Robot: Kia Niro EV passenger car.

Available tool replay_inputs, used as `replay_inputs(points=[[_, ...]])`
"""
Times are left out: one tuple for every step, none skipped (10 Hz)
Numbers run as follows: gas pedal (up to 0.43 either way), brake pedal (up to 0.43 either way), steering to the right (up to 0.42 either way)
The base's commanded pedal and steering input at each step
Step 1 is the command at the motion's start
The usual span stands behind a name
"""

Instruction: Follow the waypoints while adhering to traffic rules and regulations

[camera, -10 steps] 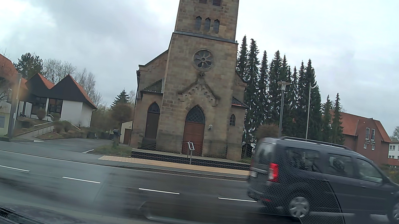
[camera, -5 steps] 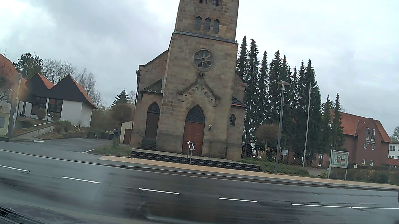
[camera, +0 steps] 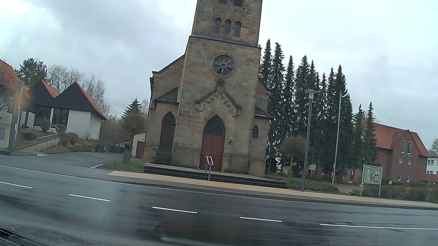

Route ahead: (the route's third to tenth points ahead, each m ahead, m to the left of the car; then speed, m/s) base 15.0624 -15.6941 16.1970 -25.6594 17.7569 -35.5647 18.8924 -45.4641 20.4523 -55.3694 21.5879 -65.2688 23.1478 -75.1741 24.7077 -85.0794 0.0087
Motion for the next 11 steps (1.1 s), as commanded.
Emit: replay_inputs(points=[[0.0, 0.0, -0.003], [0.0, 0.0, -0.003], [0.0, 0.0, -0.003], [0.0, 0.0, -0.003], [0.028, 0.0, -0.003], [0.079, 0.0, -0.003], [0.079, 0.0, -0.003], [0.11, 0.0, -0.003], [0.138, 0.0, -0.003], [0.15, 0.0, -0.003], [0.169, 0.0, -0.002]])
